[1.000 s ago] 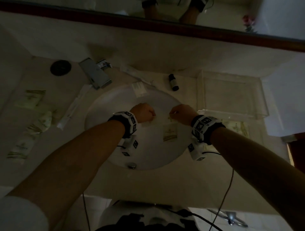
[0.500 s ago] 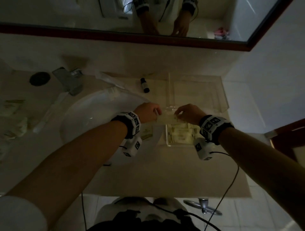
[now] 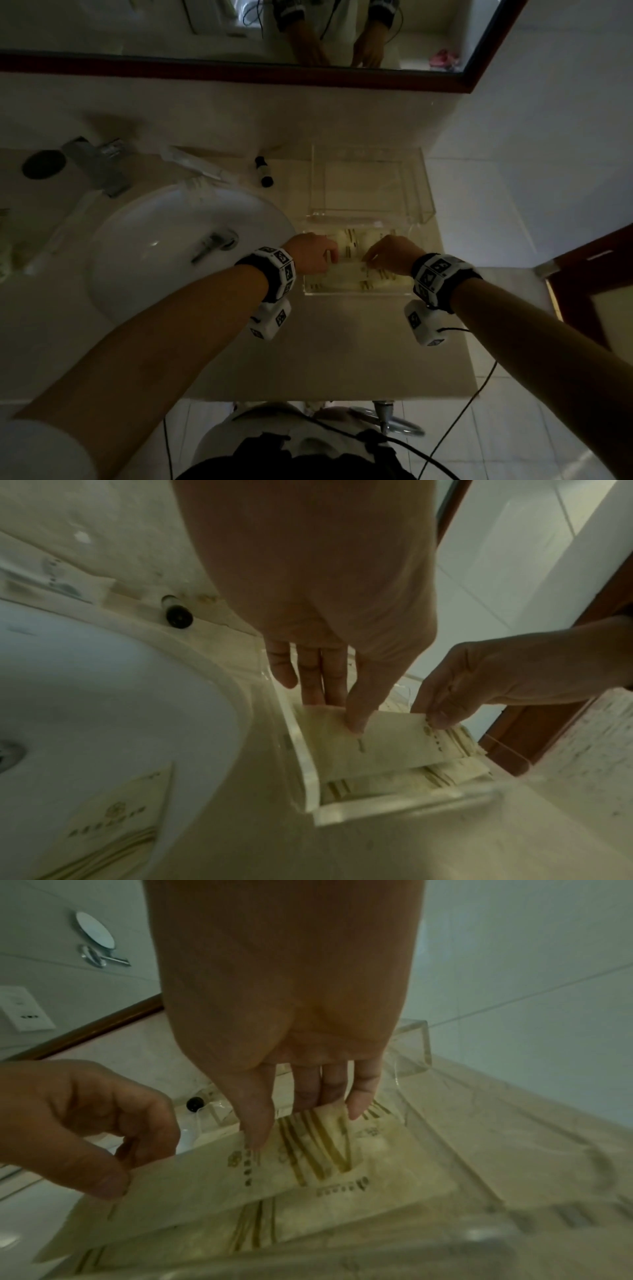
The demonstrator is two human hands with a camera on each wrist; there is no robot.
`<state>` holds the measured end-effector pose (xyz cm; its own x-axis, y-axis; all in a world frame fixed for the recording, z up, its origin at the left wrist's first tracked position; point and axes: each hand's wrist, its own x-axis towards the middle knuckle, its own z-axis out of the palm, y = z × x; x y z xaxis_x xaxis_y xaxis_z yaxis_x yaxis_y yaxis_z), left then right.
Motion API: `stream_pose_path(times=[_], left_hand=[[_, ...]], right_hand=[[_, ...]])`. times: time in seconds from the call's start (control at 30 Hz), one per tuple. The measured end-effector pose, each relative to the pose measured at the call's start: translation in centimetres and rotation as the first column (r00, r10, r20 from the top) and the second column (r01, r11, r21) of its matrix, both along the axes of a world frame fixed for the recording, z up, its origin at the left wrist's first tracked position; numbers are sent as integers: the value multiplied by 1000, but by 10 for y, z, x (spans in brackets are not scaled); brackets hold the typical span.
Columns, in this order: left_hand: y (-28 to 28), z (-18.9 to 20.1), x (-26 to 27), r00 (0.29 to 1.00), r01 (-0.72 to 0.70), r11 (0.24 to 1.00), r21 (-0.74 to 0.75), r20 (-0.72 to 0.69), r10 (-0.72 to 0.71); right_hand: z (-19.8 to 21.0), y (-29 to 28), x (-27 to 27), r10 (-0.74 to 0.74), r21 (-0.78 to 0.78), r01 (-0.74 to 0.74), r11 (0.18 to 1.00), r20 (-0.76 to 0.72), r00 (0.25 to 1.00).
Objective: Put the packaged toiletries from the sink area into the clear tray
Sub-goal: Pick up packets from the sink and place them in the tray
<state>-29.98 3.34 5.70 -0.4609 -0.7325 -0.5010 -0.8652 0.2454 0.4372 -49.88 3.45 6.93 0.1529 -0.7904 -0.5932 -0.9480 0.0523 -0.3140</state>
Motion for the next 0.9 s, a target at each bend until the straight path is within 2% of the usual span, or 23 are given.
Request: stream_pose_path(times=[0.2, 0.47, 0.57, 0.9], left_hand=[[9, 0, -11, 993, 71, 997, -43, 97, -67], [14, -1, -13, 983, 100, 990, -103, 167, -82], [15, -3, -14, 979, 110, 982, -151, 185, -81], [9, -2, 15, 991, -134, 961, -242, -27, 132]], right_hand=[[-8, 5, -3, 110, -2, -111, 994, -93, 990], [-14, 7, -4, 147, -46, -155, 987, -149, 978], [-16, 6, -6, 145, -65, -153, 986, -115, 983], [-4, -8, 16, 80, -144, -76, 987, 22, 997]])
